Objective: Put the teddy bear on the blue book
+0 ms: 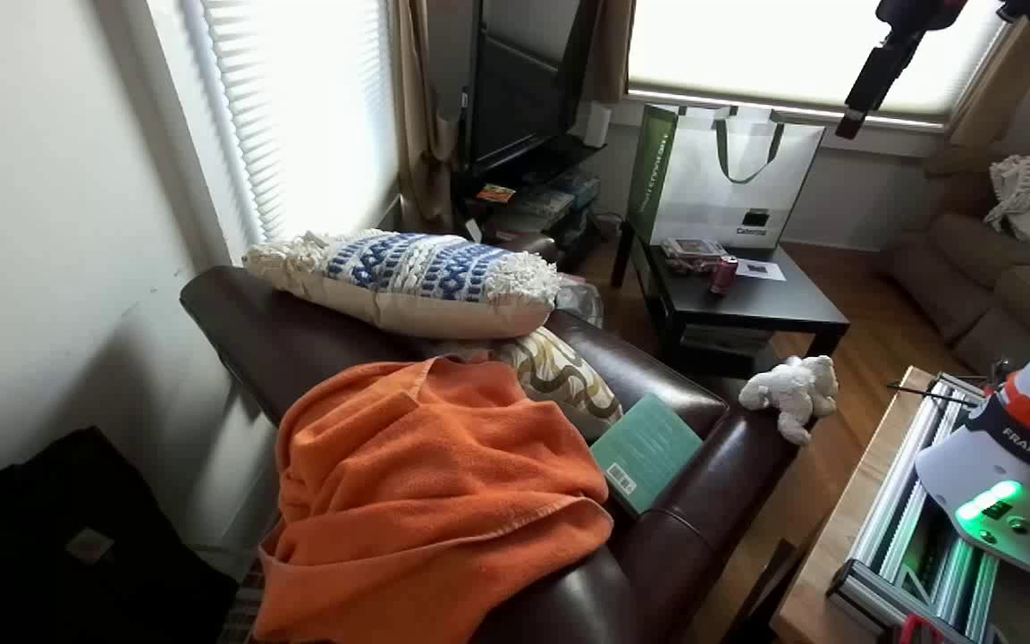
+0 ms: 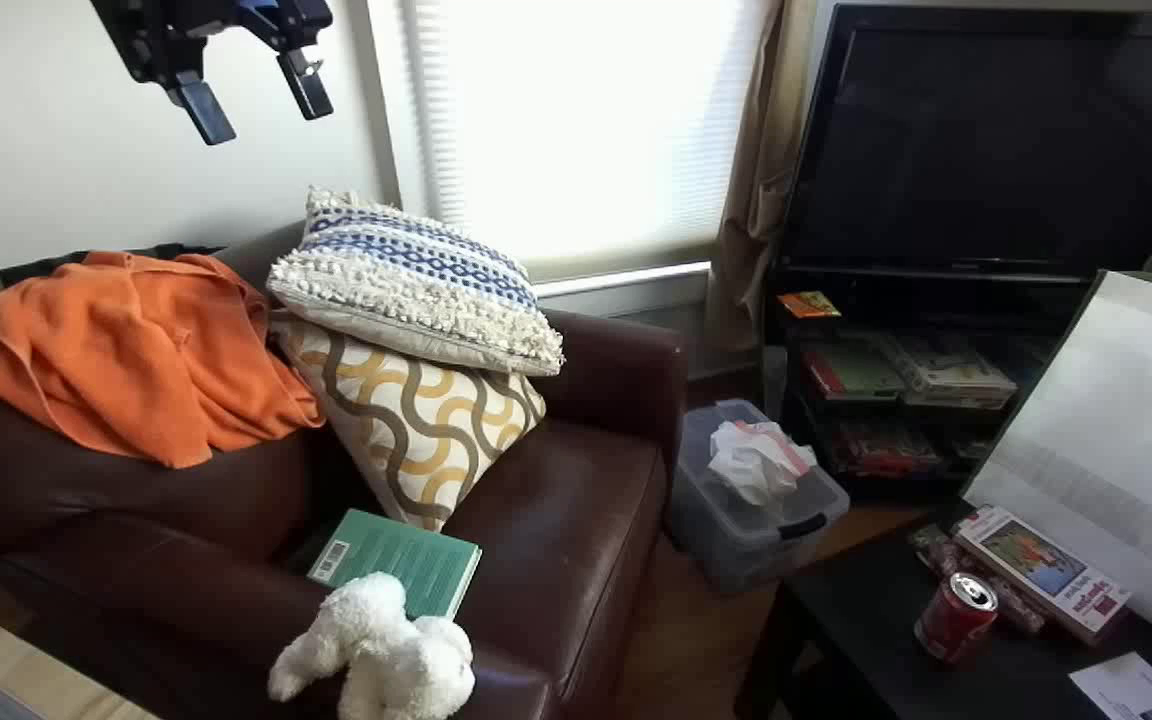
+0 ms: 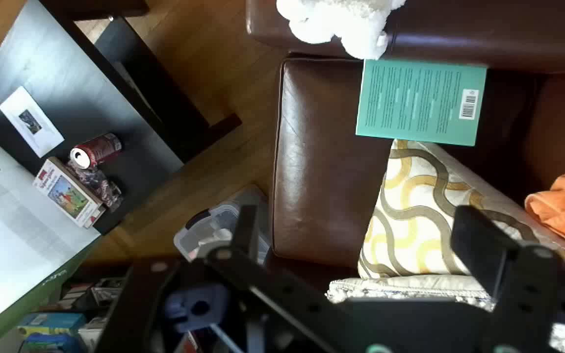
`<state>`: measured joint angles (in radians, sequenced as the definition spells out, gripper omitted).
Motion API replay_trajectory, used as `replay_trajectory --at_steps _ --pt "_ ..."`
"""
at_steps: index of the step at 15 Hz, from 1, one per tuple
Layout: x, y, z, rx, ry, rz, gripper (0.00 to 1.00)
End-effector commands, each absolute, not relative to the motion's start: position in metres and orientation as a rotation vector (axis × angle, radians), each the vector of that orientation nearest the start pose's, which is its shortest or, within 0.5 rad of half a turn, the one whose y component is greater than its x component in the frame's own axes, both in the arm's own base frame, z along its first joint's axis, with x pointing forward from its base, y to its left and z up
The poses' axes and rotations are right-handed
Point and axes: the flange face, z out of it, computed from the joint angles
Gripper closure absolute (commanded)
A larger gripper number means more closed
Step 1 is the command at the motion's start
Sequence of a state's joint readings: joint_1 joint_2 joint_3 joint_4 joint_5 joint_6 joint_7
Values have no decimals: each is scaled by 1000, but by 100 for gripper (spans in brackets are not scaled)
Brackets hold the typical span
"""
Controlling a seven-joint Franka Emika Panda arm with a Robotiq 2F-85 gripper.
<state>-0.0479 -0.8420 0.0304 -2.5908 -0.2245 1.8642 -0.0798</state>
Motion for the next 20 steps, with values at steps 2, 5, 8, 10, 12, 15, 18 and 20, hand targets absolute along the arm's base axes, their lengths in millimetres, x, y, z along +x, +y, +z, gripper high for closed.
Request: replay_trajectory --at_steps 2,5,8,10,12,15,18,20 --pt "312 -21 525 -3379 -179 -170 0" --pt "312 -21 525 -3379 -179 -170 0" --pt "312 -21 525 -3379 -179 -170 0" --pt "315 -24 521 -3406 -288 -199 0" --pt "320 -35 510 -3388 -384 -134 0" --pt "325 -52 481 -3399 -238 12 0" --pt "322 -69 440 -3372 -428 210 0" --pt "312 -75 414 -3340 -581 351 0"
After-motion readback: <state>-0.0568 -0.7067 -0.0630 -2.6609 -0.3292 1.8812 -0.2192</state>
